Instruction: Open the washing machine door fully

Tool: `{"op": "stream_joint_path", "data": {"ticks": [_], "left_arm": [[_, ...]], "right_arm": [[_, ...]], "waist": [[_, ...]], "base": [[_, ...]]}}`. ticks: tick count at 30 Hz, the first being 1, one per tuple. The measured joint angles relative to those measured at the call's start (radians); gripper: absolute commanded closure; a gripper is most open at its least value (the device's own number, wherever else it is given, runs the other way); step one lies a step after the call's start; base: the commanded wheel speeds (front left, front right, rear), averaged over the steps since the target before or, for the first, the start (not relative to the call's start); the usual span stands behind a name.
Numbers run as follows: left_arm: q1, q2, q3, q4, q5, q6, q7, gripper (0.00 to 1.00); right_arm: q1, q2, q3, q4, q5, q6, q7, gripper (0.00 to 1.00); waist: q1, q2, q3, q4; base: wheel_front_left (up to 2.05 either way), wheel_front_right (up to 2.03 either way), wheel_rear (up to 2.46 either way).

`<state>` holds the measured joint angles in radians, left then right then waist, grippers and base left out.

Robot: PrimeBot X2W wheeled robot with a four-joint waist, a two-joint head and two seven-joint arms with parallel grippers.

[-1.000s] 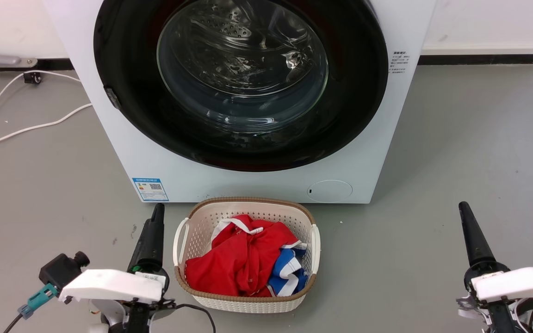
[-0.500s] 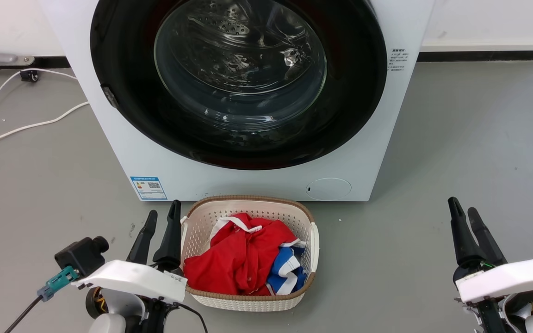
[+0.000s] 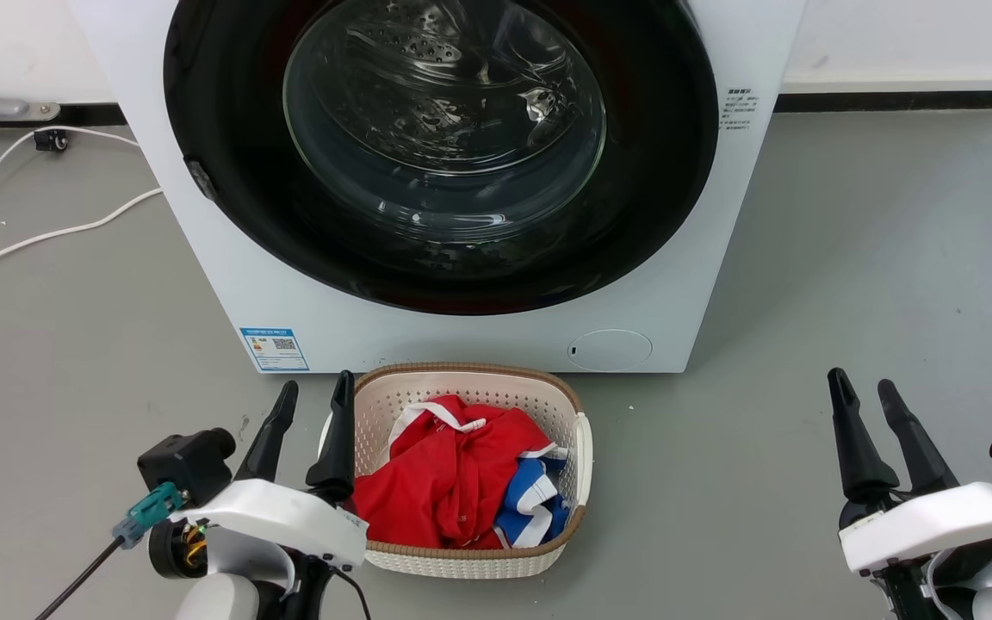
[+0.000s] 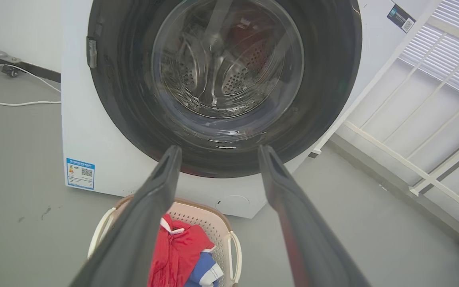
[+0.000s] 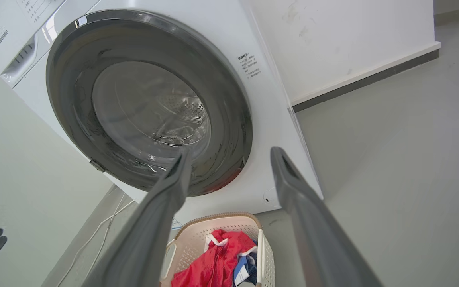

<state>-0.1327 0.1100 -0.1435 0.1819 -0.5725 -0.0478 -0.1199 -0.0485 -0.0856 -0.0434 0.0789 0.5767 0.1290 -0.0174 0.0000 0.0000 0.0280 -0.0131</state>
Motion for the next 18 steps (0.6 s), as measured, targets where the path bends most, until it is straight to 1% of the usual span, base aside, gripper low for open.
{"op": "stream_joint_path", "data": {"ticks": [11,18], "left_arm": [[-0.001,0.021,-0.036,-0.002,0.114,0.040,-0.031,0.00],[-0.001,0.031,-0.052,-0.001,0.171,0.053,-0.047,0.00]], "right_arm": [[0.013,0.000,0.001,-0.021,-0.128,0.000,0.002,0.00],[0.025,0.001,-0.008,-0.030,-0.199,0.000,0.008,0.00]], "waist": [[0.0000,0.0000,-0.001,-0.002],[-0.0001,0.0000,-0.005,-0.001]], "base": [[0.00,0.00,0.00],[0.00,0.00,0.00]]}}
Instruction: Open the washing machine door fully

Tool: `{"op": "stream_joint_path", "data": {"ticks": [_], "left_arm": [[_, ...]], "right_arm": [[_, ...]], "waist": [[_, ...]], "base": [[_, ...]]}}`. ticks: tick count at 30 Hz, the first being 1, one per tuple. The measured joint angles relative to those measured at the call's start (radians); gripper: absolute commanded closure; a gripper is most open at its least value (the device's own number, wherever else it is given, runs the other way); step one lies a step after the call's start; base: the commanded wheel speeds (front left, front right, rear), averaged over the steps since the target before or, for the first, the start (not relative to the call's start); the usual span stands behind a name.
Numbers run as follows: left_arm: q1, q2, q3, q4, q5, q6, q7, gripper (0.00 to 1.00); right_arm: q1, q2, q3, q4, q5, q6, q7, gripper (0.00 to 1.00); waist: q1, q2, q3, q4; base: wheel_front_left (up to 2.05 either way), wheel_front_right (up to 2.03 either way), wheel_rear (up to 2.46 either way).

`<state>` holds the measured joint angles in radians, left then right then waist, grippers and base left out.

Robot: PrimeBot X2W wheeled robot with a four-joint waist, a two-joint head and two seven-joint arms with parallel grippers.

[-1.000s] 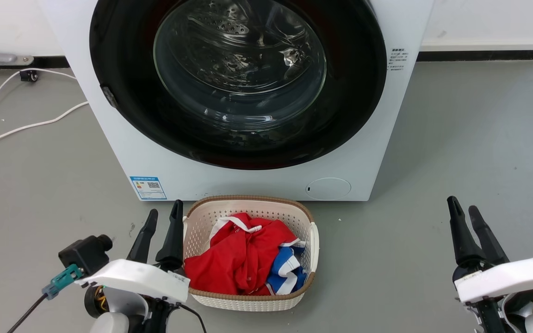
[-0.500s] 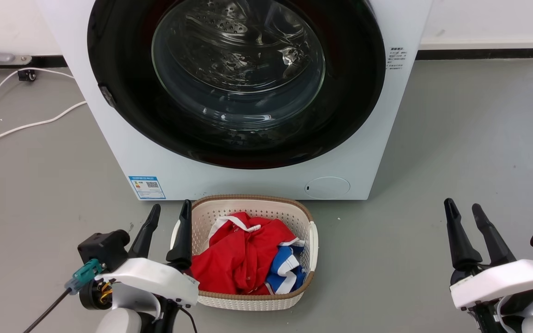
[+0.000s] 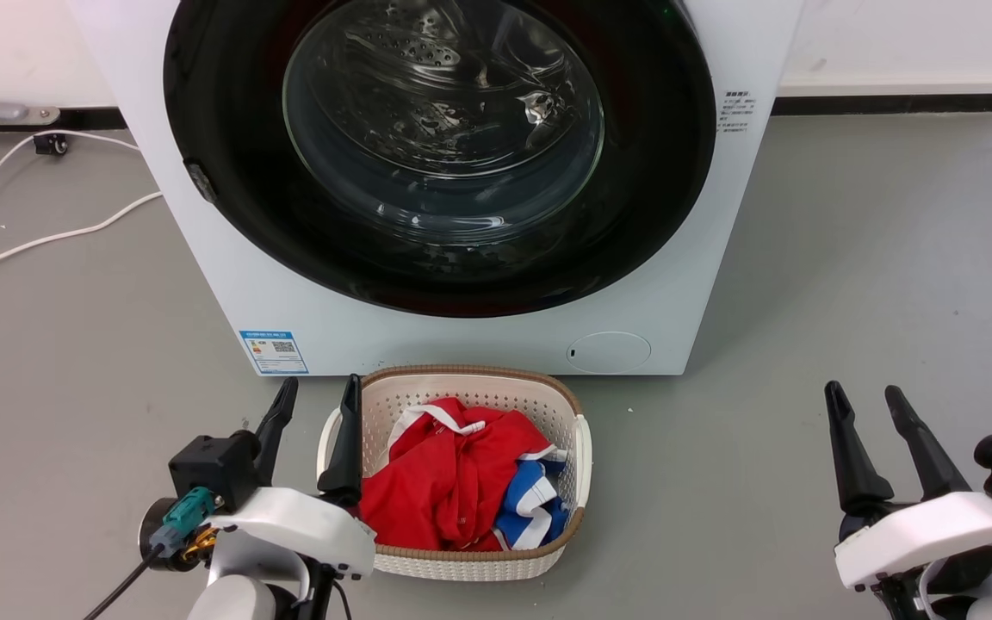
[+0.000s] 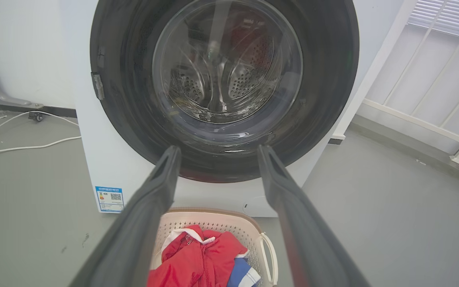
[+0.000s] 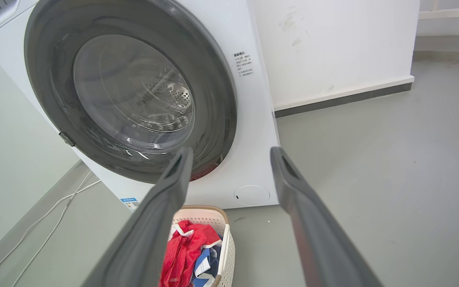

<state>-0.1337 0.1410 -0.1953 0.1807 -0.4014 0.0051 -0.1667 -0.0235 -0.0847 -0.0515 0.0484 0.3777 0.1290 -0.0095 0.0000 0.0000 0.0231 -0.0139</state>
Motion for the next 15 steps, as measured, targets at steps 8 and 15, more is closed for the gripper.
{"op": "stream_joint_path", "data": {"ticks": [8,15], "left_arm": [[0.000,0.006,-0.013,0.009,0.074,0.017,-0.022,0.00],[0.000,0.006,-0.016,0.017,0.115,0.021,-0.039,0.00]], "right_arm": [[0.005,0.005,-0.002,-0.008,-0.094,0.000,0.001,0.00],[0.011,0.009,-0.005,-0.018,-0.157,0.000,0.001,0.00]], "waist": [[0.0001,0.0000,-0.003,-0.003],[0.0000,0.0000,-0.005,-0.004]], "base": [[0.00,0.00,0.00],[0.00,0.00,0.00]]}}
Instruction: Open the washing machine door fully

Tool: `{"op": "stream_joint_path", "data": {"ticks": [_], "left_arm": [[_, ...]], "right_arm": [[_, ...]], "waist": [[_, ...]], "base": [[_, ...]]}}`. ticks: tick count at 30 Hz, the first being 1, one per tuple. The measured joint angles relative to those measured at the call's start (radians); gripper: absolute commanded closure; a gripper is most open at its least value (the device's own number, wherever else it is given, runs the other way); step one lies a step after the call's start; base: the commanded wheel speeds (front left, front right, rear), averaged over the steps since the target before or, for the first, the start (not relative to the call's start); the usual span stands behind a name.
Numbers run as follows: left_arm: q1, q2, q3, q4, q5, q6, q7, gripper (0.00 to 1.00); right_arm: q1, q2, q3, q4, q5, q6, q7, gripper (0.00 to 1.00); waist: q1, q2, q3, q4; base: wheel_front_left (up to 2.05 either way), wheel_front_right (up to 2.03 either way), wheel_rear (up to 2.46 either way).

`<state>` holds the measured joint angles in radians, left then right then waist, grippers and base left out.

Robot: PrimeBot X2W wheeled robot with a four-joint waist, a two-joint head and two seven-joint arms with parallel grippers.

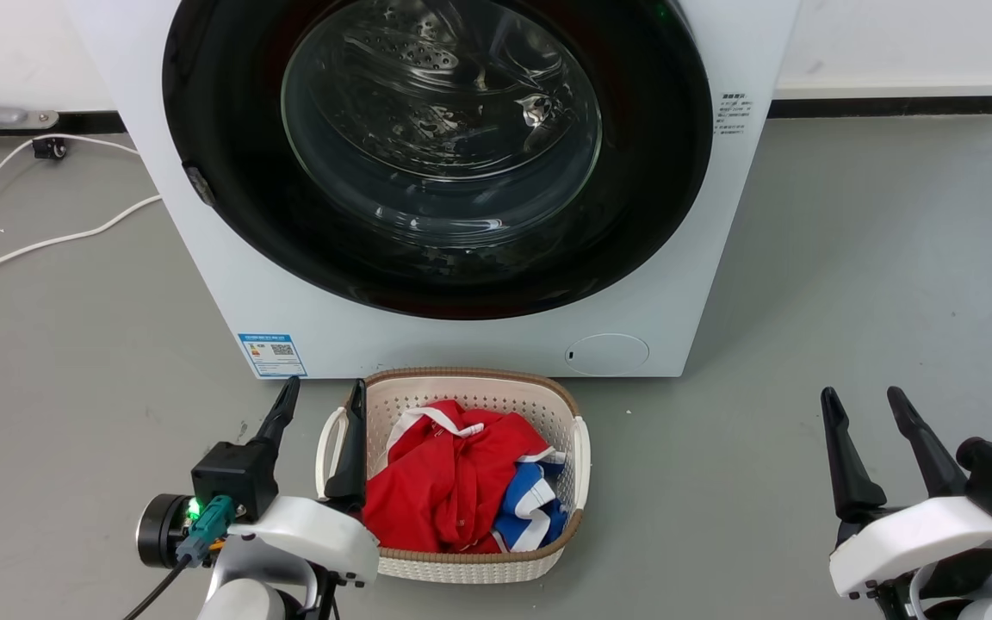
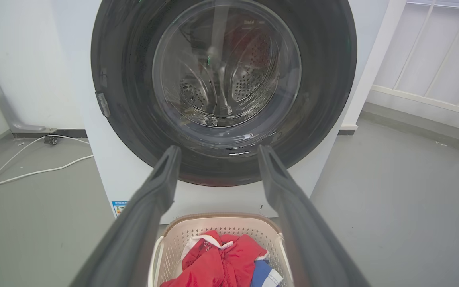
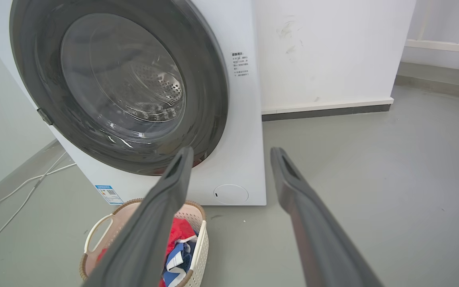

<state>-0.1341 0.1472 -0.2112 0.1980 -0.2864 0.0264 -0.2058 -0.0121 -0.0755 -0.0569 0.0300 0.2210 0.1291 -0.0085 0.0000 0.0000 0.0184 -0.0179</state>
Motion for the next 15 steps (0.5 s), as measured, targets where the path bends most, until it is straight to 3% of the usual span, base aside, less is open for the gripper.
{"op": "stream_joint_path", "data": {"ticks": [15], "left_arm": [[-0.001,-0.010,0.011,0.017,0.077,-0.002,-0.028,0.00]], "right_arm": [[0.007,0.012,0.000,-0.021,-0.090,0.000,-0.005,0.00]], "waist": [[0.0000,0.0000,-0.003,-0.007]], "base": [[0.00,0.00,0.00]]}}
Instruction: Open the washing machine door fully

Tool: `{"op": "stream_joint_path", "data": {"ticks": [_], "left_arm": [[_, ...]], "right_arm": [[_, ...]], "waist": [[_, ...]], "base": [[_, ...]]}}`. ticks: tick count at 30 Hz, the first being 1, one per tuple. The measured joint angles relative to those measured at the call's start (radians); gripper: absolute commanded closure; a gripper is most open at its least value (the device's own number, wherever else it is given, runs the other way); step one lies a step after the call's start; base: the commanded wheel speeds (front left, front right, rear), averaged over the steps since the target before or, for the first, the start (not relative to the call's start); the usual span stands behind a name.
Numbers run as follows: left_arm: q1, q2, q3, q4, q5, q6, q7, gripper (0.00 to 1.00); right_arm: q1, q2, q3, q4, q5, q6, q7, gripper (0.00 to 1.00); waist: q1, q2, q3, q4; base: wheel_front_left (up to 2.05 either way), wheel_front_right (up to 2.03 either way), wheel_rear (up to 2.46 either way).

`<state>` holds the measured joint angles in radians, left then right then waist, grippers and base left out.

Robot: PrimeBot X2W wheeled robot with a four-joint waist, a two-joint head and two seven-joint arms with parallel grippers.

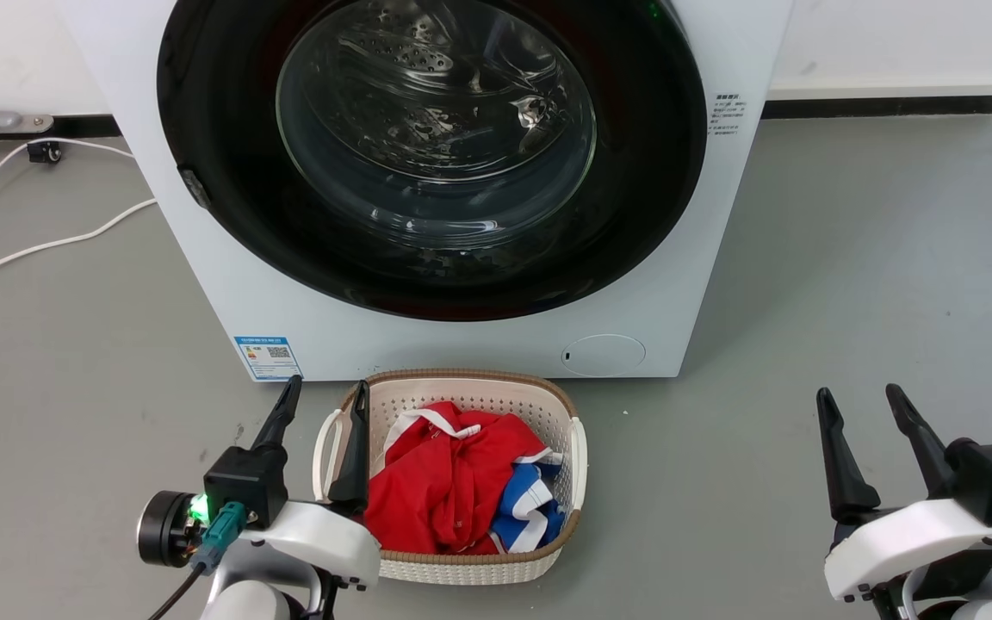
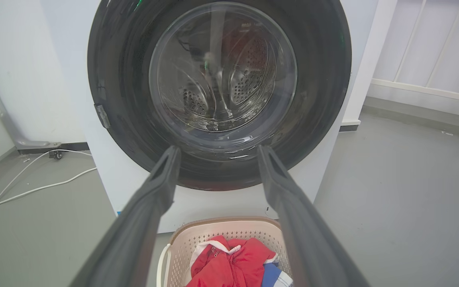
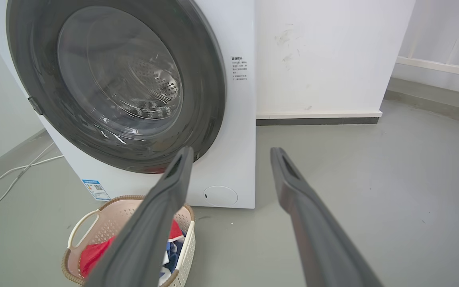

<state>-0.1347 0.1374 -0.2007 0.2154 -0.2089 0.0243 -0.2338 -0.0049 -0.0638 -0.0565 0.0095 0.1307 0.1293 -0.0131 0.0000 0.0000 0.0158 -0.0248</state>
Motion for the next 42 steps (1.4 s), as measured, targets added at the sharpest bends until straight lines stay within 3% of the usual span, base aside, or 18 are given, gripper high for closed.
{"op": "stream_joint_path", "data": {"ticks": [17,30,31,32,33,38,42], "left_arm": [[0.003,-0.034,0.029,0.040,0.045,-0.058,-0.028,0.00],[0.001,-0.048,0.055,0.066,0.039,-0.066,-0.028,0.00],[0.001,-0.049,0.056,0.067,0.039,-0.066,-0.028,0.00],[0.000,-0.050,0.056,0.068,0.039,-0.066,-0.028,0.00],[-0.001,-0.051,0.057,0.068,0.039,-0.066,-0.028,0.00],[-0.005,-0.054,0.067,0.065,0.042,-0.064,-0.028,0.00],[-0.008,-0.056,0.076,0.057,0.042,-0.063,-0.029,0.00]], "right_arm": [[0.007,0.009,-0.004,-0.013,-0.061,0.000,-0.005,0.00],[0.006,0.011,-0.004,-0.005,-0.052,0.000,-0.013,0.00],[0.005,0.011,-0.003,-0.003,-0.052,0.000,-0.012,0.08],[0.005,0.011,-0.004,-0.001,-0.051,0.000,-0.012,0.84],[0.005,0.011,-0.004,0.001,-0.047,0.000,-0.012,1.00],[-0.005,0.012,-0.018,0.001,0.008,0.000,-0.032,1.00],[-0.024,0.012,-0.062,0.003,0.171,0.000,-0.055,1.00]], "waist": [[0.0000,0.0000,-0.014,0.002],[0.0000,0.0000,-0.003,0.002],[0.0000,0.0000,-0.003,0.003],[-0.0001,0.0000,-0.003,0.003],[0.0000,0.0000,-0.002,0.004],[0.0000,0.0000,0.002,0.007],[-0.0001,0.0000,0.011,0.008]], "base": [[0.00,0.00,0.00],[0.00,0.00,0.00],[0.00,0.00,0.00],[0.00,0.00,0.00],[0.00,0.00,0.00],[0.00,0.00,0.00],[0.00,0.00,0.00]]}}
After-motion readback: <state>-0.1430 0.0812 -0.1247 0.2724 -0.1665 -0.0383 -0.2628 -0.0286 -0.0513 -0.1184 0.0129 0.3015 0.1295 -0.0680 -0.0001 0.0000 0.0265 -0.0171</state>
